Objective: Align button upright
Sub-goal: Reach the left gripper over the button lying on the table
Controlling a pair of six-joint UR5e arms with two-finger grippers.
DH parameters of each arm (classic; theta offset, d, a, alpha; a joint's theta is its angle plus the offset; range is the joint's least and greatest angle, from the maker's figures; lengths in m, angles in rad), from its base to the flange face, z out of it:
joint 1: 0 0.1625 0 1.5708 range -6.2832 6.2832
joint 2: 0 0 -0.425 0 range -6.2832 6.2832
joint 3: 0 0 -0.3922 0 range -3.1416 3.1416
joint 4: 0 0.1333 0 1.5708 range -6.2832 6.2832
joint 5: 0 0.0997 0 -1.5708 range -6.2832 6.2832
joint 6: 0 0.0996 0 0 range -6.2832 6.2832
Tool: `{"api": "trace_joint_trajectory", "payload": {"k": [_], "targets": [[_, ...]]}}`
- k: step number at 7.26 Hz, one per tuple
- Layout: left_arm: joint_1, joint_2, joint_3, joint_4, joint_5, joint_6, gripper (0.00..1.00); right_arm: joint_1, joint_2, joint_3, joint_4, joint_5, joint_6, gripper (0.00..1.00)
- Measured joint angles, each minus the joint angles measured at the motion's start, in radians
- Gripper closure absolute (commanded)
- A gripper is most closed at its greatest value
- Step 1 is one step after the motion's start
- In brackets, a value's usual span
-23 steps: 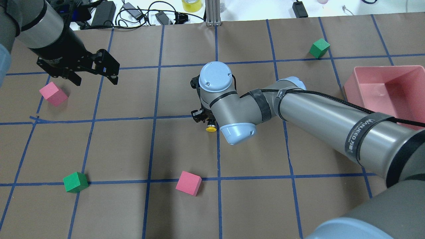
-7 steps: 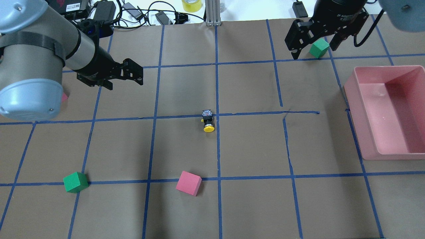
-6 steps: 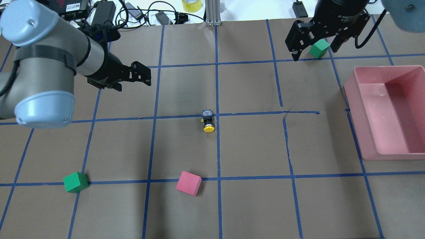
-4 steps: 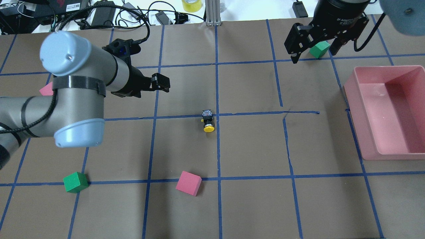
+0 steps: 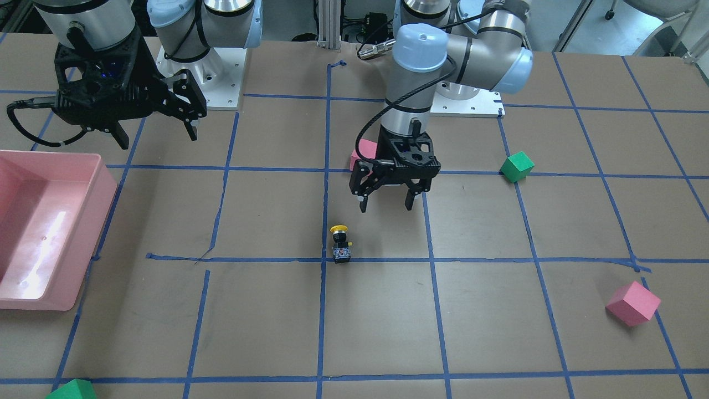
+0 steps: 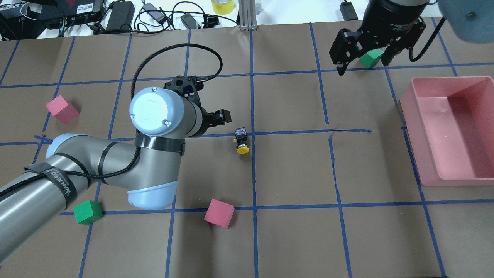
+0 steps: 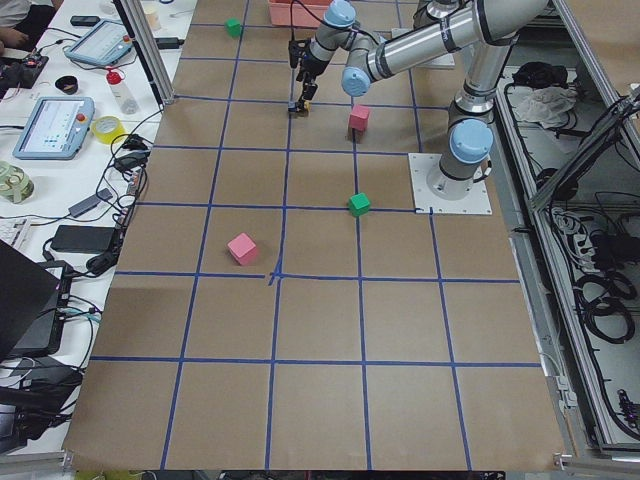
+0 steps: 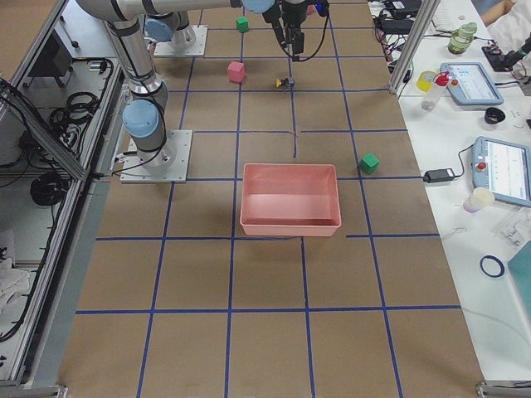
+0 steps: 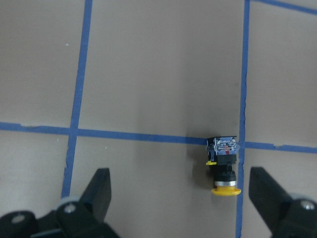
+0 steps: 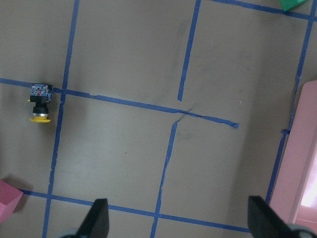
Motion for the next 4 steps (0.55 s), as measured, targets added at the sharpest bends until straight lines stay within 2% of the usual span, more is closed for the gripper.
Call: {"api": "trace_joint_trajectory", "payload": {"k": [4], "targets": [[-0.104, -0.142, -0.005, 0.198, 0.083, -0.083, 0.06, -0.003, -0.001, -0.001, -0.003, -0.011, -0.016, 0.0]]}}
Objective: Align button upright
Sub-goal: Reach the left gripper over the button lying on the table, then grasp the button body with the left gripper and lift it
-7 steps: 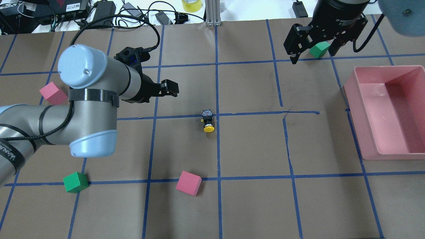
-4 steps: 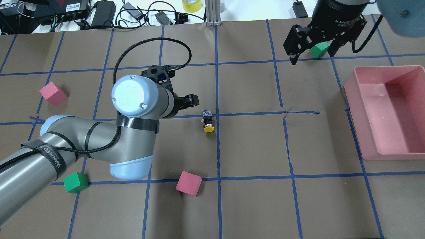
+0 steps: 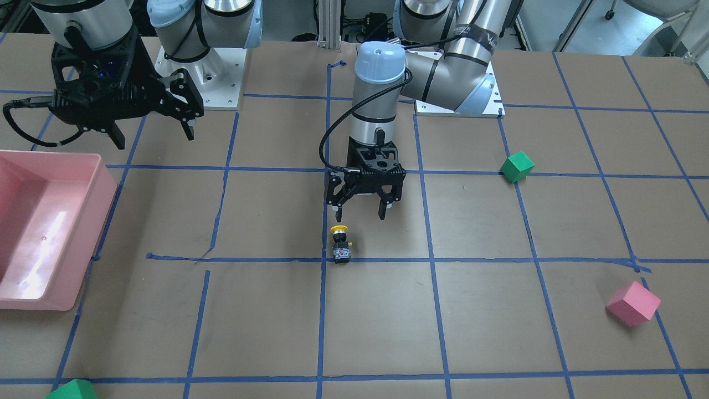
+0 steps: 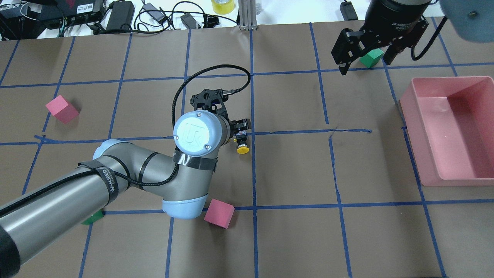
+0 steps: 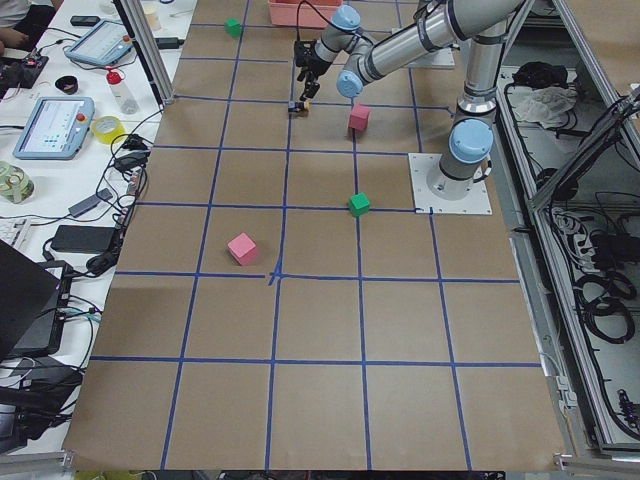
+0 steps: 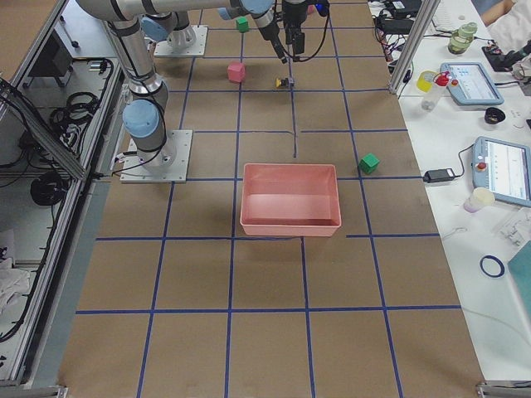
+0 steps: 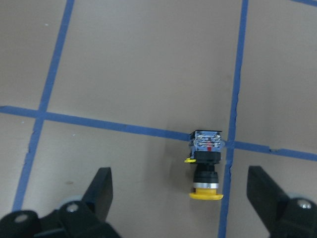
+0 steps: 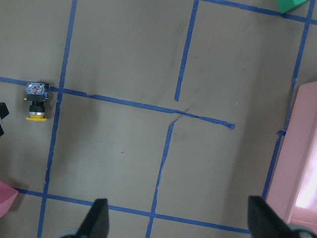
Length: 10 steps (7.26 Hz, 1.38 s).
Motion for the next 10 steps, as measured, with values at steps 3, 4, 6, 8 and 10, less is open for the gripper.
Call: {"api": "trace_joint_trajectory", "payload": {"k": [3, 4, 6, 8, 10], "targets": [[-0.039, -0.098, 0.003, 0.041, 0.033, -0.044, 0.06, 0.0, -0.001, -0.002, -0.012, -0.002, 0.0, 0.0], [-0.041, -0.124, 0.004, 0.043, 0.034, -0.046, 0.06, -0.001, -0.002, -0.002, -0.013, -0.002, -0.002, 0.0], [-0.044, -0.159, 0.012, 0.044, 0.028, -0.049, 0.1, -0.002, -0.001, -0.002, -0.016, -0.001, -0.003, 0.0], [-0.053, -0.17, 0.016, 0.058, 0.026, -0.045, 0.15, -0.003, -0.001, -0.003, -0.021, 0.0, -0.004, 0.0], [-0.063, -0.173, 0.017, 0.073, 0.024, -0.046, 0.21, -0.003, -0.001, -0.004, -0.026, -0.001, -0.004, 0.0]]}}
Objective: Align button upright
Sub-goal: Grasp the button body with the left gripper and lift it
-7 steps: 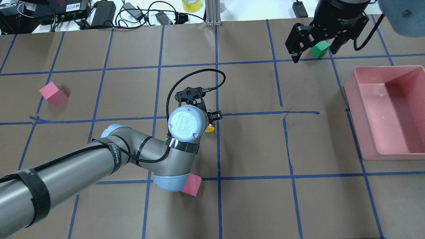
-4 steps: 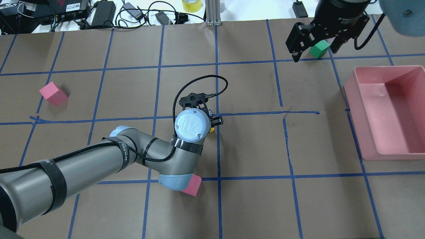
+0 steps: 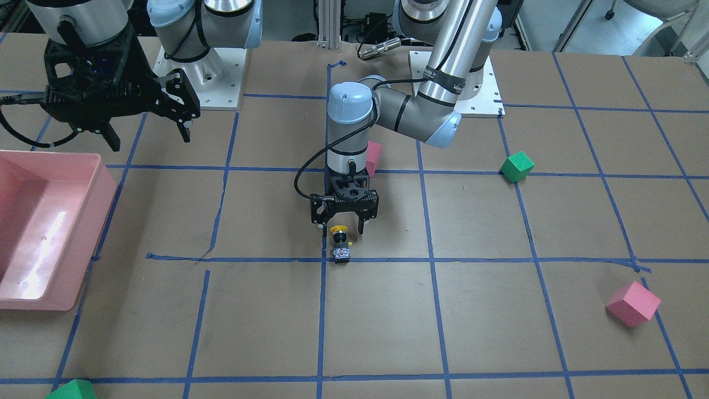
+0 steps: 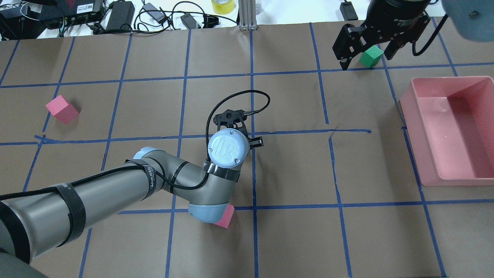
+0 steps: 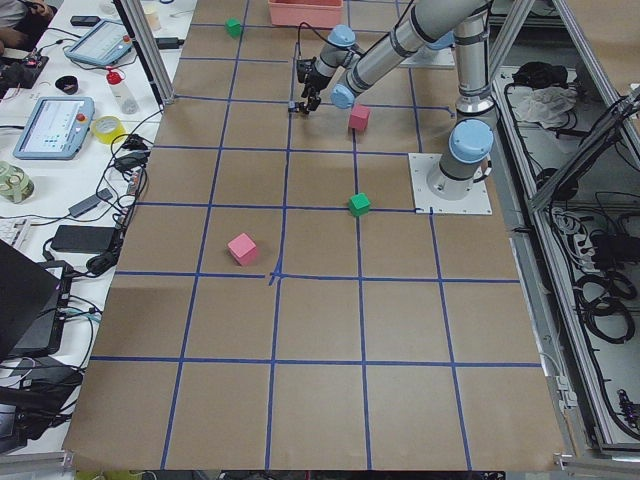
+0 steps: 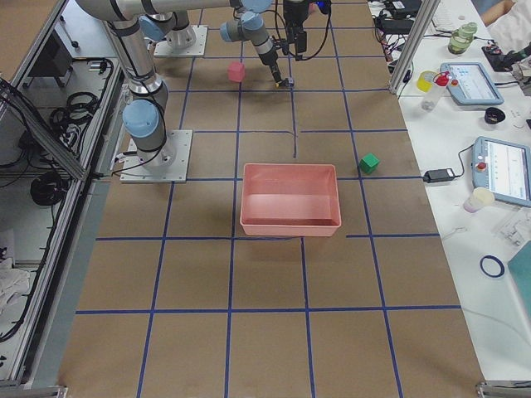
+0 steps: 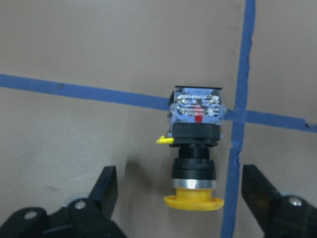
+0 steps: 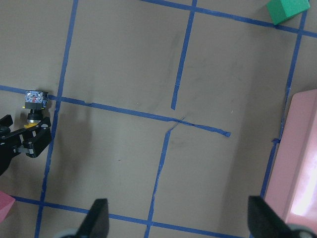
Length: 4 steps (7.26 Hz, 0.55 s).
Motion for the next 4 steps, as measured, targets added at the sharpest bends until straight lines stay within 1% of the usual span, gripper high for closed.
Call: {"api": "trace_joint_trajectory", "payload": {"k": [2, 3, 4], "targets": [[-0.002, -0.004, 0.0, 0.001, -0.007, 0.001, 0.21, -0.001, 0.0, 0.001, -0.002, -0.002, 0.0, 0.0], [-0.002, -0.009, 0.0, -0.001, -0.012, 0.002, 0.52, -0.001, -0.002, 0.0, -0.002, -0.002, -0.001, 0.0], [-0.002, -0.012, 0.0, -0.001, -0.014, 0.004, 0.85, -0.001, -0.002, 0.001, -0.002, -0.002, -0.001, 0.0]]}}
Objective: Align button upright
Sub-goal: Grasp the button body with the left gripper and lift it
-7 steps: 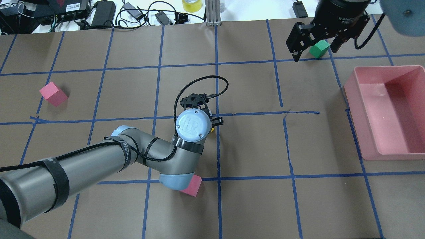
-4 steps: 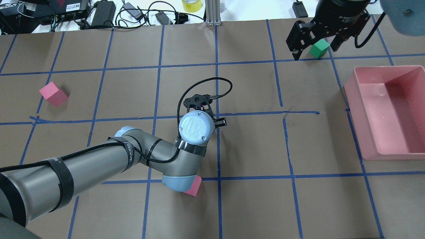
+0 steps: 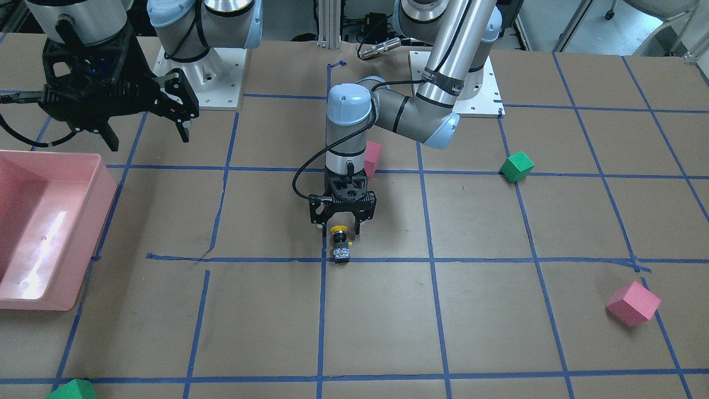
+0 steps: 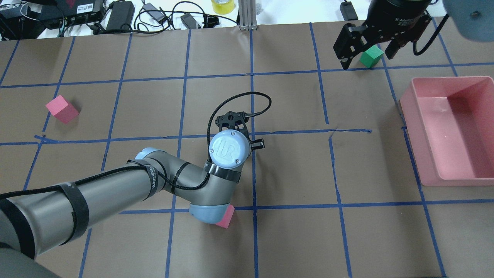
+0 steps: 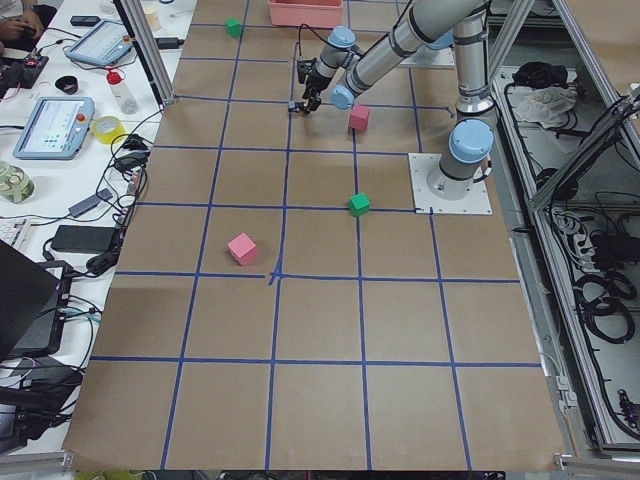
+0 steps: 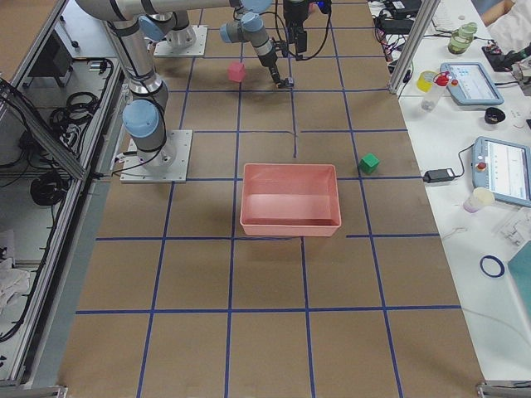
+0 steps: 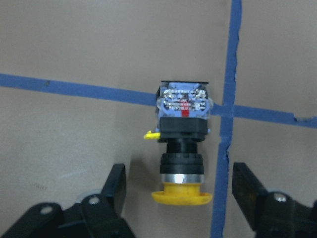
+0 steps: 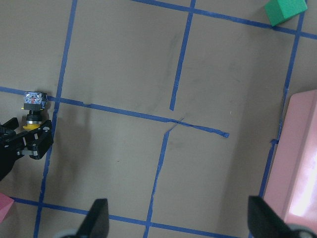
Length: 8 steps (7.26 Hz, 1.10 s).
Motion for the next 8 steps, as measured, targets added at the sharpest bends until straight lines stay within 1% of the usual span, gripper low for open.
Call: {"api": "trace_joint_trajectory", "payload": {"k": [1, 4, 5, 7, 8], "targets": [[0.0, -0.002, 0.0, -0.001, 0.001, 0.003, 1.0, 0.0, 0.0, 0.001, 0.0, 0.0, 0.0, 0.0], [0.0, 0.0, 0.009, -0.018, 0.0, -0.002, 1.0, 0.0, 0.002, 0.002, 0.0, 0.001, 0.001, 0.0], [-0.001, 0.011, 0.032, -0.077, -0.007, -0.006, 1.0, 0.0, 0.002, 0.002, 0.0, 0.001, 0.001, 0.0], [0.001, 0.032, 0.124, -0.281, -0.049, -0.061, 1.0, 0.0, 0.001, 0.001, -0.003, 0.001, 0.001, 0.0], [0.012, 0.04, 0.169, -0.383, -0.091, -0.119, 1.0, 0.0, 0.001, 0.001, -0.005, 0.002, 0.0, 0.0]]}}
